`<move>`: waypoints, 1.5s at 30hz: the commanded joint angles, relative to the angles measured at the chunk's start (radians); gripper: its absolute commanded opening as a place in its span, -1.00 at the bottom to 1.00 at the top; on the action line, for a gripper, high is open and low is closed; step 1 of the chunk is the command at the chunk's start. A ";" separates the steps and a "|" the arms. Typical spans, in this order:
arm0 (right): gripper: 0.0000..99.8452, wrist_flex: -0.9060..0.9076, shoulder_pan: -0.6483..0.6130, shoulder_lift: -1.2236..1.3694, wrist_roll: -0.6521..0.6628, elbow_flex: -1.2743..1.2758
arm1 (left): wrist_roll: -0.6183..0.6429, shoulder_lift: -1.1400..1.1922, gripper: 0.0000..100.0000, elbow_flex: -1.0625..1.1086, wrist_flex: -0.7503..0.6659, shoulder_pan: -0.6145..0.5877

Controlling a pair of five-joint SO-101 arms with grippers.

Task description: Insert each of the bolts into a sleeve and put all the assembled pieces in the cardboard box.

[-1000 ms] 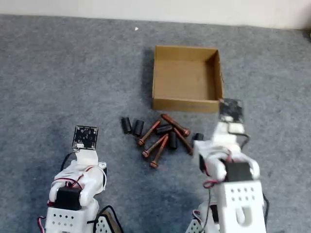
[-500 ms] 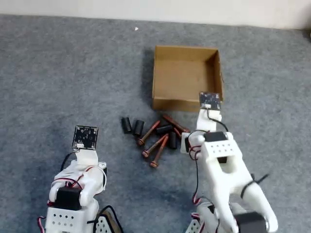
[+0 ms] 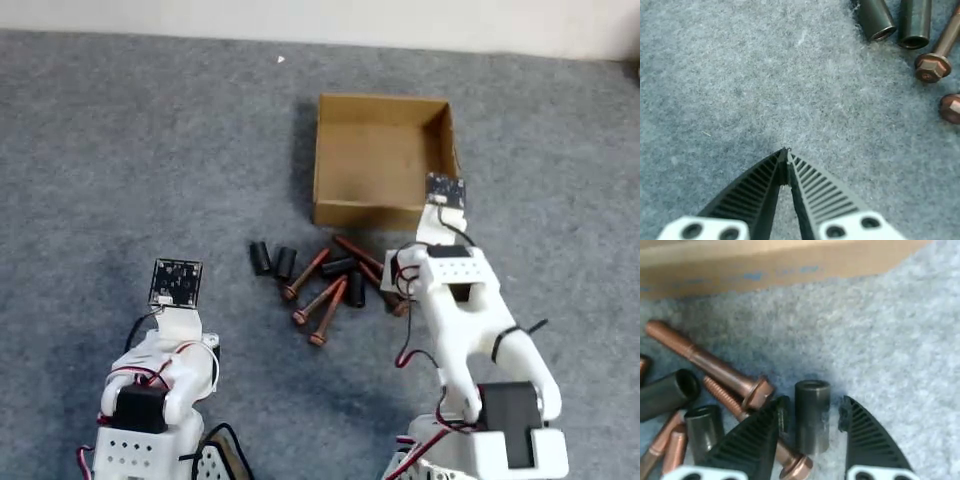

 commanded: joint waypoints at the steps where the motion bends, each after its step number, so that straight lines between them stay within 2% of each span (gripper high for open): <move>1: -0.68 -0.022 0.016 0.042 -0.002 -0.061 | -0.006 -0.002 -0.99 0.021 0.005 0.001; 4: -0.82 -0.022 0.016 0.076 0.046 -0.084 | -0.006 -0.002 -0.99 0.021 0.005 0.001; 7: -1.00 -0.019 0.016 0.079 0.216 -0.087 | -0.006 -0.002 -0.99 0.021 0.005 0.001; 9: -0.98 0.012 0.016 0.079 0.304 -0.085 | -0.006 -0.002 -0.99 0.021 0.005 0.001; 11: -0.99 0.068 0.016 0.079 0.331 -0.091 | -0.006 -0.002 -0.99 0.021 0.005 0.001; 17: -0.99 0.122 0.028 0.054 0.330 -0.091 | -0.006 -0.002 -0.99 0.021 0.005 0.001; 27: -0.99 0.125 0.039 -0.320 0.327 0.088 | -0.006 -0.002 -0.99 0.021 0.005 0.001; 29: -0.99 0.105 0.041 -0.363 0.288 0.117 | -0.006 -0.002 -0.99 0.021 0.005 0.001; 37: -0.99 0.065 0.154 -0.392 0.195 0.127 | -0.006 -0.002 -0.99 0.021 0.005 0.004; 43: -0.99 0.065 0.171 -0.389 0.181 0.127 | -0.011 -0.007 -0.99 -0.013 0.005 0.005; 45: -0.99 0.065 0.171 -0.389 0.181 0.127 | -0.068 -0.007 -0.99 -0.084 0.005 -0.002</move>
